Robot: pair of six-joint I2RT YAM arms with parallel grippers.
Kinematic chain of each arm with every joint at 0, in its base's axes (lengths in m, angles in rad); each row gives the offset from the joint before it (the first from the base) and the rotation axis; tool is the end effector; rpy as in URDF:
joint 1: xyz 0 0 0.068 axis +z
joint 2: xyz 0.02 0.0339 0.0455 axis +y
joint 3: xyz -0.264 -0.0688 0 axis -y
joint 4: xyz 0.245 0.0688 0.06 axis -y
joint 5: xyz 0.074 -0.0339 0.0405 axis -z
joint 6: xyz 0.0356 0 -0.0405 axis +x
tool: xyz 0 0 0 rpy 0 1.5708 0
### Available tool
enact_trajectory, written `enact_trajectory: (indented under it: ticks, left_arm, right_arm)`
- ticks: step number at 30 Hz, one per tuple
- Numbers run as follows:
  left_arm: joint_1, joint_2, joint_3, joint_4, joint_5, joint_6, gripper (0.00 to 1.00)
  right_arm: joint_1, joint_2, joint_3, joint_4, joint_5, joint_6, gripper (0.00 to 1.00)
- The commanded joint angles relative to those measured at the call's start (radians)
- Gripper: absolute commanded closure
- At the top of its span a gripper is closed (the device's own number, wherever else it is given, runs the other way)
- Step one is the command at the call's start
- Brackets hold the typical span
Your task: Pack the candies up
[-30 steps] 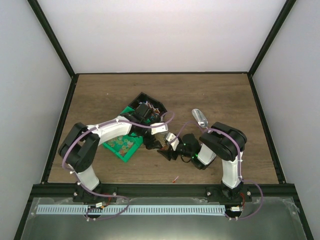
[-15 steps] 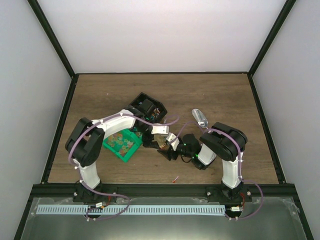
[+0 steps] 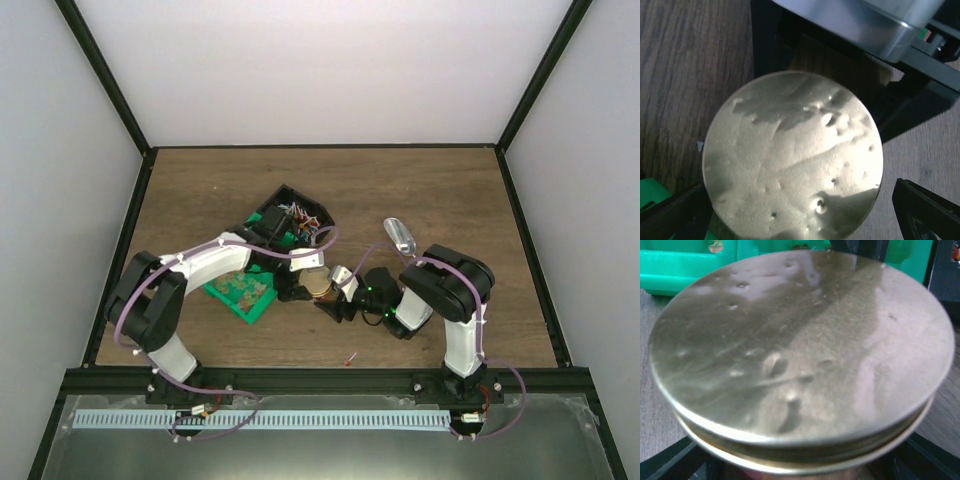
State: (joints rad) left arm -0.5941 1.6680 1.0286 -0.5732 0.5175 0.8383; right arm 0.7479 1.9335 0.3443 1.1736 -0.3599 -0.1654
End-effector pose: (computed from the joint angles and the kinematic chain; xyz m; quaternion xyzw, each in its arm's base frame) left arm 0.2510 -0.1908 0.1799 0.6589 0.6876 -0.2289 0.2016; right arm 0.1875 0.1910 0.0709 -0.4512 0.6967 0.2979 0.4715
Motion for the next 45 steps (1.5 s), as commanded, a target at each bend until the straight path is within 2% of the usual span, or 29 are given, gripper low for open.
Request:
enact_trajectory:
  ticks: [1,2,6,13,19,23,30,35,45]
  left_arm:
    - [0.002,-0.052,-0.053,0.088,0.014,-0.080,0.00]
    - [0.003,-0.062,-0.063,0.101,0.007,-0.091,0.00]
    - [0.004,-0.111,-0.115,0.166,-0.019,-0.141,0.00]
    - [0.013,-0.158,-0.147,0.169,-0.058,-0.130,0.00]
    - [0.032,-0.196,-0.156,0.174,-0.028,-0.112,0.00]
    - [0.020,-0.211,-0.152,0.172,-0.016,-0.061,0.06]
    - [-0.009,-0.213,-0.141,0.116,-0.002,0.081,0.24]
    - [-0.043,-0.199,-0.150,0.150,-0.003,0.124,0.36]
    - [-0.114,-0.163,-0.160,0.225,-0.031,0.156,0.45]
  right_arm:
    - [0.007,0.010,-0.008,-0.057,-0.013,0.004,0.12]
    - [0.007,0.008,-0.008,-0.053,-0.011,0.007,0.06]
    - [0.007,0.006,-0.007,-0.029,-0.027,0.007,0.00]
    - [0.006,0.043,0.025,0.020,-0.063,0.004,0.00]
    - [0.006,0.083,0.072,0.037,-0.082,0.007,0.00]
    - [0.007,0.100,0.085,0.031,-0.075,0.007,0.04]
    - [0.007,0.070,0.050,-0.015,-0.075,-0.003,0.12]
    - [0.007,0.061,0.029,-0.020,-0.085,0.010,0.18]
    - [0.007,0.056,0.031,-0.033,-0.085,0.009,0.21]
